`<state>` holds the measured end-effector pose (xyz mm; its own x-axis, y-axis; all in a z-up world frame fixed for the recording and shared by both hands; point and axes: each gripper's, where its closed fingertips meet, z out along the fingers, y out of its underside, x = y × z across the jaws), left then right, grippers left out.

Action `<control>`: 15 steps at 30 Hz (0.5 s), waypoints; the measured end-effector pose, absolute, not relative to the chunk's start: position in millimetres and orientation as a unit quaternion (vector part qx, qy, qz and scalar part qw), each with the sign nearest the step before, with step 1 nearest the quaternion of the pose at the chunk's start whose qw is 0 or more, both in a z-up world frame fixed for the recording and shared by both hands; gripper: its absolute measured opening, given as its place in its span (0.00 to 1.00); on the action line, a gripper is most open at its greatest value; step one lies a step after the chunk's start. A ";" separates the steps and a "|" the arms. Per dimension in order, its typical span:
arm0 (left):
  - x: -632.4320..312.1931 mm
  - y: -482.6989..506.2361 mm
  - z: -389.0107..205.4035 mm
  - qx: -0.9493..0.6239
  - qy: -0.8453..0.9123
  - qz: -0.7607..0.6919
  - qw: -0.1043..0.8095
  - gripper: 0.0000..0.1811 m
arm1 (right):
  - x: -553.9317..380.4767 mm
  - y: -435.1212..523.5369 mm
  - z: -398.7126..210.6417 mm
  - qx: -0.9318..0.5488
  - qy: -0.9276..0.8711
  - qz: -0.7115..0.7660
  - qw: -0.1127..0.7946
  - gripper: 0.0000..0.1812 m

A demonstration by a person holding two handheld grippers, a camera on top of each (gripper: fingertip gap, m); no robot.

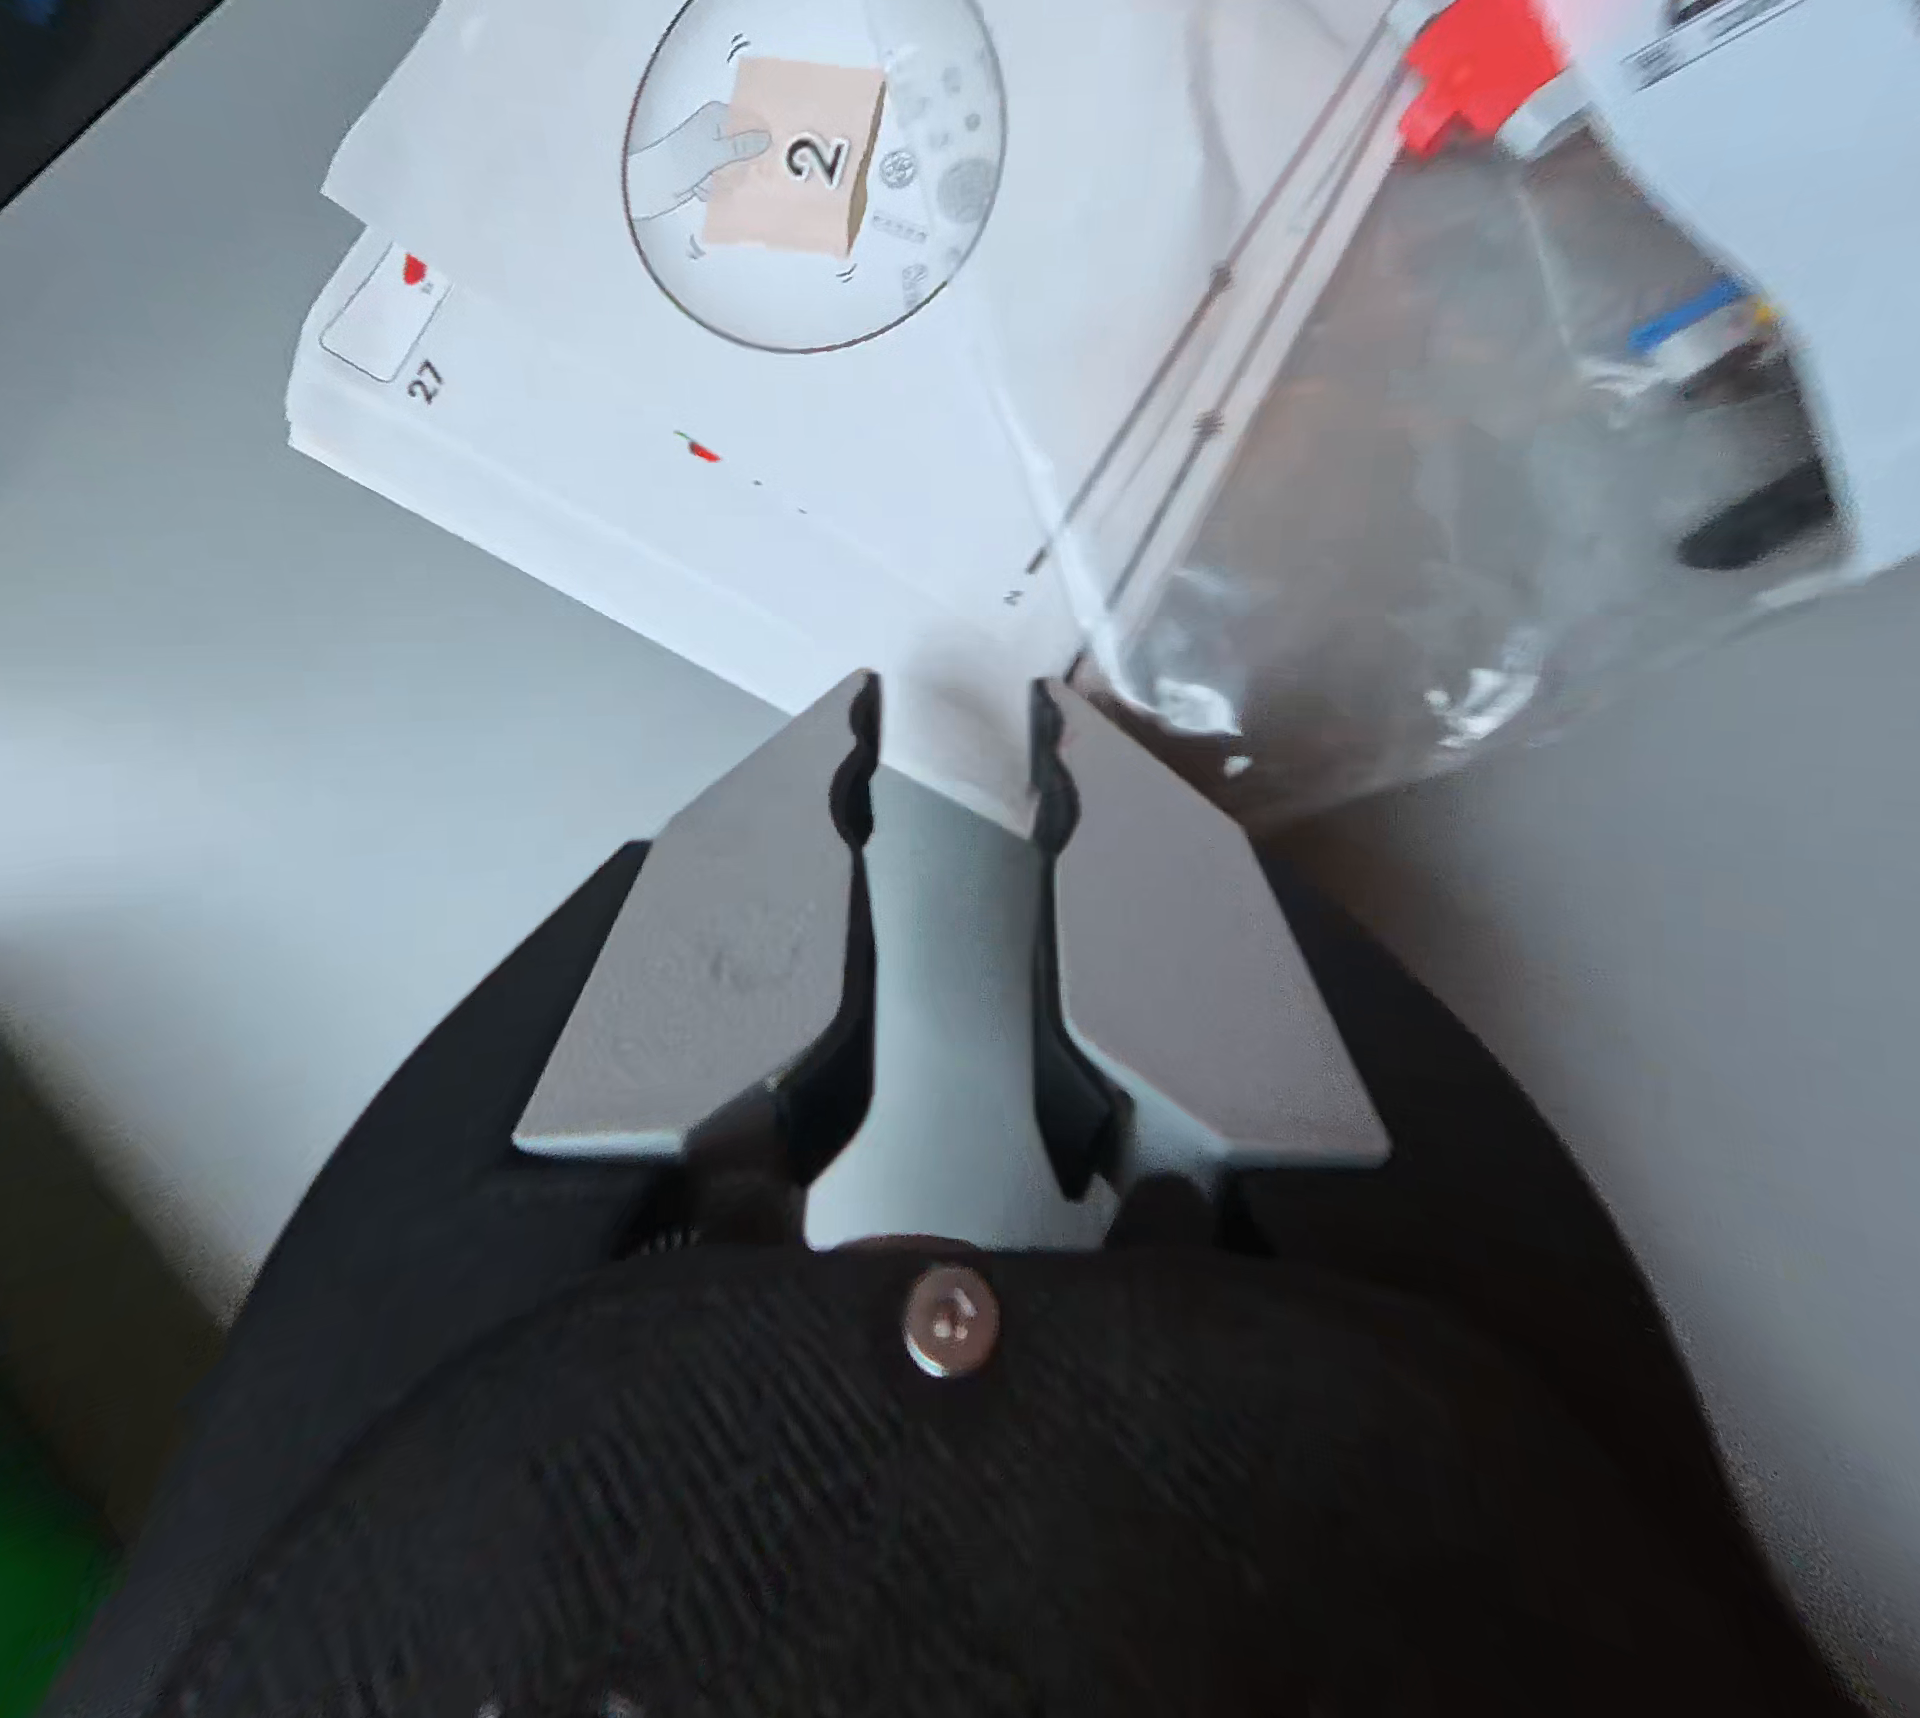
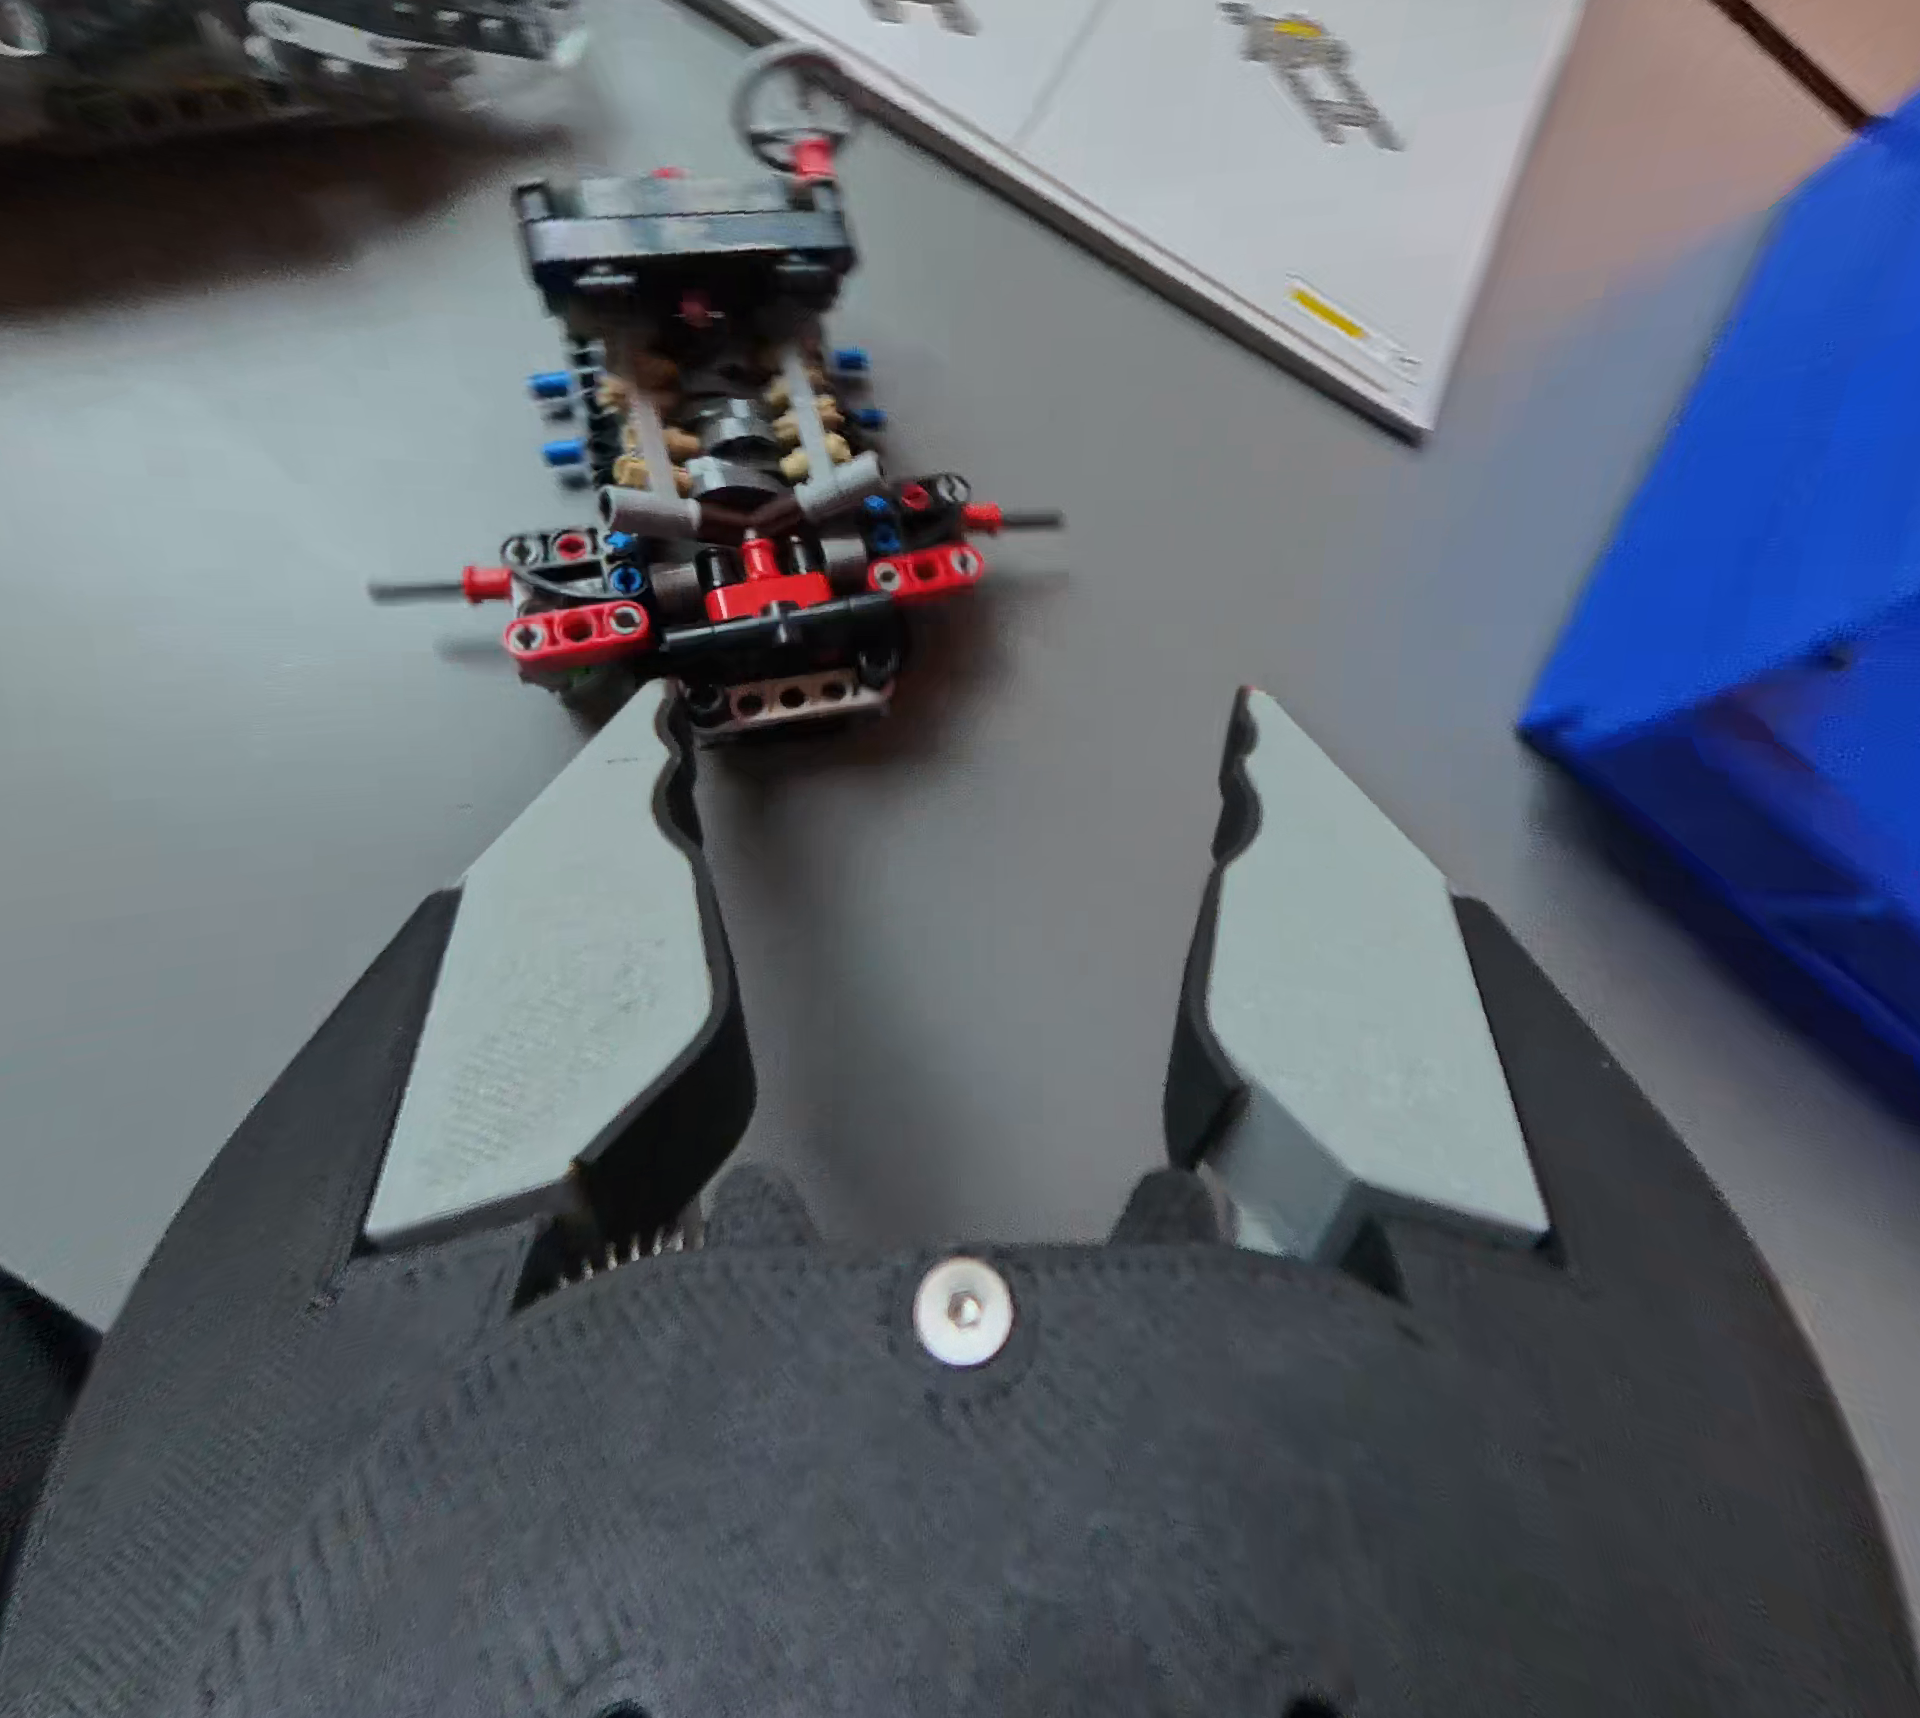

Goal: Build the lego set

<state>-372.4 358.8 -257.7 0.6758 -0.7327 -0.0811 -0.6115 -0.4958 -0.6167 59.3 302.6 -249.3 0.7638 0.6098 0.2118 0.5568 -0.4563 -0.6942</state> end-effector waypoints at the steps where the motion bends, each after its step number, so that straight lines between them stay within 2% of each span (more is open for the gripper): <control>1: -366.6 349.2 -251.3 -0.857 0.382 -0.129 0.321 0.16 | 71.4 305.1 -243.6 -0.855 -0.325 0.022 0.403 0.52; 5: -344.1 301.5 -225.4 -0.822 0.361 -0.304 0.318 0.23 | 78.4 292.3 -221.3 -0.843 -0.307 0.079 0.435 0.49; 9: -338.6 285.9 -226.6 -0.817 0.308 -0.389 0.294 0.32 | 80.6 279.7 -203.3 -0.820 -0.307 0.098 0.472 0.46; 11: -323.9 279.4 -225.7 -0.804 0.294 -0.440 0.272 0.32 | 79.7 274.1 -198.1 -0.813 -0.306 0.111 0.483 0.46; 15: -305.1 286.4 -225.4 -0.805 0.260 -0.456 0.275 0.14 | 70.2 262.2 -186.2 -0.796 -0.305 0.147 0.503 0.45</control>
